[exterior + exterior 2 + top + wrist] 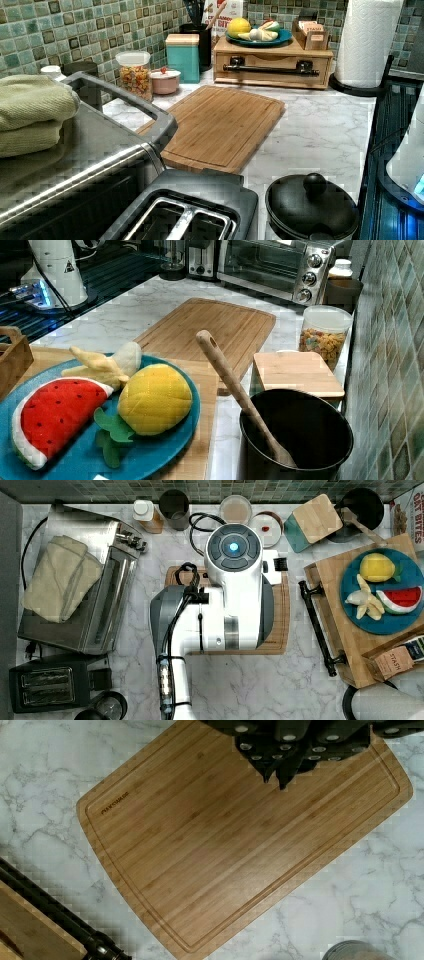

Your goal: Pick up the towel.

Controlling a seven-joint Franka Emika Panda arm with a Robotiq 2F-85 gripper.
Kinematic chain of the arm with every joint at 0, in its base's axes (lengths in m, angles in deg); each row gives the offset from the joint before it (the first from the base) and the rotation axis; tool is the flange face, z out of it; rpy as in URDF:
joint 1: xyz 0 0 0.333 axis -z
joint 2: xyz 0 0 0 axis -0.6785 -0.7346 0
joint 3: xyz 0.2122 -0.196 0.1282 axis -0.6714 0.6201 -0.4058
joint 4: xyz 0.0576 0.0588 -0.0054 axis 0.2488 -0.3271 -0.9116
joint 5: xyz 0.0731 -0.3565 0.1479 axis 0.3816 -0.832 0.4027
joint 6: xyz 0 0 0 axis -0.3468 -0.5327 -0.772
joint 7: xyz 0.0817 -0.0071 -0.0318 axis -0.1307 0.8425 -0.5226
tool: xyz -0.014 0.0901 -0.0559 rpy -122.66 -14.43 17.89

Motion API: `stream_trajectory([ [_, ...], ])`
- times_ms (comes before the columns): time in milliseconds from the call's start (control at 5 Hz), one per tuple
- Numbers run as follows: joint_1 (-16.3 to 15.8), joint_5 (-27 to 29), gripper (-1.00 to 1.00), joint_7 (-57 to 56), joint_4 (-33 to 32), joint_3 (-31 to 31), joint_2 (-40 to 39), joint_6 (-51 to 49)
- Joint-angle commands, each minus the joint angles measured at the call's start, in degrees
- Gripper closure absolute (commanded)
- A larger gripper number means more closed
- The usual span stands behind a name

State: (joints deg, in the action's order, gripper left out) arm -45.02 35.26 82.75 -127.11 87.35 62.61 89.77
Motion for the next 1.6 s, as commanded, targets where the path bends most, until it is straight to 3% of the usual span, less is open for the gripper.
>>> stream_trajectory([
  [200,-0.1,-0.5,1.0,0.0,-0.7,0.0,0.0,0.0],
  [400,-0.1,-0.5,1.0,0.0,-0.7,0.0,0.0,0.0],
  [800,-0.5,7.4,1.0,2.7,-2.9,-0.5,1.1,3.5],
  [1200,-3.0,14.4,1.0,3.7,-7.4,-2.7,7.9,13.3],
  [1400,-5.7,16.2,1.0,0.2,-7.4,-2.8,8.8,15.8],
  [1600,-6.3,20.7,1.0,-4.4,-9.9,-4.5,11.3,19.9],
])
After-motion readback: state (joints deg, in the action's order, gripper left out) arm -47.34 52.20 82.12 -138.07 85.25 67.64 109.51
